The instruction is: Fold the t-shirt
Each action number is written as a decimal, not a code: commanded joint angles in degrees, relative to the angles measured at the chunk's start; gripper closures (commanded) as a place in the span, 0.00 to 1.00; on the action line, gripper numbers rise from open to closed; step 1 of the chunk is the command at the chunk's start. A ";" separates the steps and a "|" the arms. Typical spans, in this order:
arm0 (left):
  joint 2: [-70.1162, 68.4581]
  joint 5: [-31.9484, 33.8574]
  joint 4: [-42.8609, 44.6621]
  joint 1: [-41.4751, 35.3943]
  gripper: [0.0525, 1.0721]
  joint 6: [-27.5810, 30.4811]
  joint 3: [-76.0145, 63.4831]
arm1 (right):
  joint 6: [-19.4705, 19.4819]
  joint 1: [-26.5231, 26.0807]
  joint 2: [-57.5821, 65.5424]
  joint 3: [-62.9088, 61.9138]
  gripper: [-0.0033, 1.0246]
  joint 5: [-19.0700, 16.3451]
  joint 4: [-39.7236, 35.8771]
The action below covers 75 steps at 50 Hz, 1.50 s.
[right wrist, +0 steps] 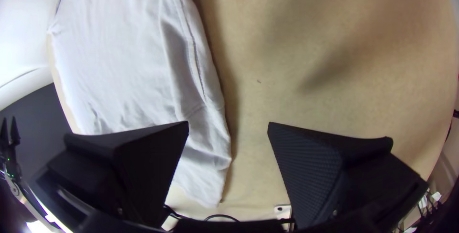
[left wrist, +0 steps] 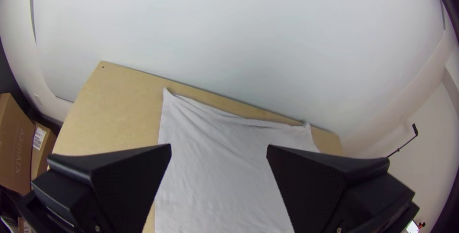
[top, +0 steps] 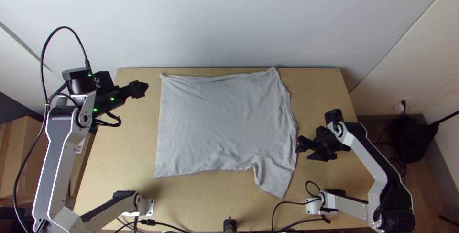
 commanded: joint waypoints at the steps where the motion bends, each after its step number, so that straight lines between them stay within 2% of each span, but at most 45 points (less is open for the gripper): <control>1: -1.55 0.44 -0.54 0.62 0.05 0.84 -2.05 | -0.70 1.65 -0.12 -2.52 0.48 0.94 3.54; 15: -1.99 0.44 -0.62 1.50 0.05 1.72 -2.93 | 0.27 3.50 3.66 -3.66 0.49 0.94 8.38; 22: -1.99 0.52 -0.54 2.12 0.05 2.51 -3.46 | 0.89 6.04 4.98 -4.54 0.51 1.02 9.70; 27: -1.64 0.61 -2.29 2.12 0.05 4.53 -3.64 | 0.97 7.71 4.98 -5.42 0.84 2.52 12.33; 30: -0.85 1.67 -6.34 2.12 0.05 7.61 -3.46 | 0.97 8.68 4.98 -5.77 0.98 3.49 12.86; 33: 0.21 1.75 -11.35 1.94 0.05 9.98 -3.11 | 1.06 8.94 4.89 -5.86 0.97 3.84 12.77; 41: 2.93 1.67 -28.48 1.50 0.05 22.28 -5.48 | 1.77 8.86 3.84 -5.16 0.97 3.84 11.72; 45: 3.46 0.08 -33.14 2.29 0.05 27.21 -9.17 | 1.94 8.86 2.87 -4.98 0.97 3.84 11.28; 51: 3.46 -6.51 -34.81 1.32 0.05 30.55 -16.29 | 2.47 8.94 2.17 -4.72 0.97 3.75 11.28; 56: 3.37 -9.85 -34.90 -0.70 0.05 30.72 -22.44 | 2.56 9.12 1.99 -4.54 0.97 3.84 11.28; 63: 3.20 -10.90 -30.86 -4.04 0.06 30.37 -30.44 | 3.35 9.30 1.55 -4.54 0.97 3.84 11.28; 70: 3.64 -10.90 -25.50 -6.32 0.20 29.49 -35.98 | 3.61 9.65 0.76 -4.89 0.97 3.84 11.19; 75: 5.04 -10.90 -23.83 -7.38 0.20 28.61 -37.30 | 3.70 9.65 0.50 -4.81 0.97 3.84 11.19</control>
